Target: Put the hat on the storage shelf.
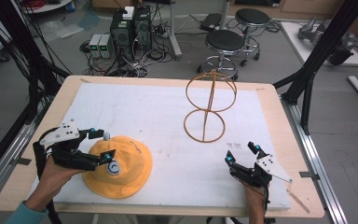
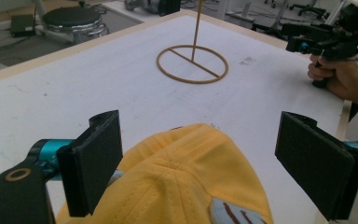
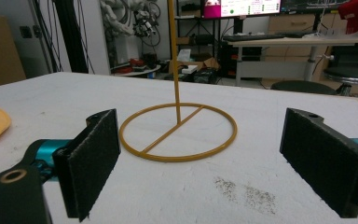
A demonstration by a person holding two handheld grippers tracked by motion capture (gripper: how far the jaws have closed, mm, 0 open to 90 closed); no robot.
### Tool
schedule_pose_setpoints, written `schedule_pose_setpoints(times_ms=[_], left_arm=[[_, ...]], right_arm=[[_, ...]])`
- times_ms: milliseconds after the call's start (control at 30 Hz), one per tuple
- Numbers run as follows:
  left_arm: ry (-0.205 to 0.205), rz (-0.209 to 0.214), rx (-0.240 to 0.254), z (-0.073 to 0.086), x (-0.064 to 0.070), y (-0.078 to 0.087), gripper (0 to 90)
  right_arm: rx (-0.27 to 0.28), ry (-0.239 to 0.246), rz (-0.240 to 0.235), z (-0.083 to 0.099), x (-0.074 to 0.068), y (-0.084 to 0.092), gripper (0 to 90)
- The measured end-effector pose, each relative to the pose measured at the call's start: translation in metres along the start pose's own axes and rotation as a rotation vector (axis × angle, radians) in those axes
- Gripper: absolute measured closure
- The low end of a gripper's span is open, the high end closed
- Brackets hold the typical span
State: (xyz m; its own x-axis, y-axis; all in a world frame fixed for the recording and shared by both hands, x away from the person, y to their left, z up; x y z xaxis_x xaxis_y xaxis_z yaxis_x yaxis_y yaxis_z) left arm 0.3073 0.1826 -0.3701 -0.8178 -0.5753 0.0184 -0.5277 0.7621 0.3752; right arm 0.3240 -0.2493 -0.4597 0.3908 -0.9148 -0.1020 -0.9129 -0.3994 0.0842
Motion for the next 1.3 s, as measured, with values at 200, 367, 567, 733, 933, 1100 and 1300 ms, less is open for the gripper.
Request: schedule_pose_setpoints(times_ms=[200,367,567,733,933,1100,1300], left_arm=[[-0.033,0.022,0.035,0.009,-0.008,0.008,15.3],[-0.077,0.039,0.052,0.020,-0.014,0.015,15.3],[-0.084,0.029,-0.019,0.047,-0.023,0.017,15.5],[-0.083,-0.005,-0.024,0.057,-0.021,0.014,14.6],[-0.101,-0.053,-0.029,0.070,-0.012,0.014,14.7],[-0.103,-0.069,-0.053,0.077,-0.013,0.006,16.3],[-0.085,-0.058,-0.101,0.083,-0.013,-0.002,34.7]], right_arm=[[-0.004,-0.005,0.000,0.000,-0.001,0.000,11.1],[-0.007,-0.002,0.000,0.000,0.000,0.000,11.1],[-0.005,0.003,0.001,0.000,0.000,0.000,11.1],[-0.009,0.000,0.002,0.001,-0.001,0.000,11.1],[-0.009,0.000,0.002,0.001,-0.001,0.000,11.1],[-0.010,0.003,0.002,0.001,-0.001,0.000,11.2],[-0.008,-0.003,0.002,0.001,-0.001,0.000,11.1]])
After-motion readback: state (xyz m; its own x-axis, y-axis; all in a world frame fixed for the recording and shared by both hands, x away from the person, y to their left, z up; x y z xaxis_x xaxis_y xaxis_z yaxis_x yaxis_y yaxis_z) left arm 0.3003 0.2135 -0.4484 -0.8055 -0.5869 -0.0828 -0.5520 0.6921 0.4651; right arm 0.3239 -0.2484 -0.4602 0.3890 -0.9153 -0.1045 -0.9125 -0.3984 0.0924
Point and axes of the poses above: each handheld gripper's, and its own axes: y roughly backward along the jaws, z roughly out of its underside, x roughly to its right, the point moved 8 cm from there along -y, roughly forward along the jaws, and after that the axes turned 3 degrees about -y, right-handed, at the moved point
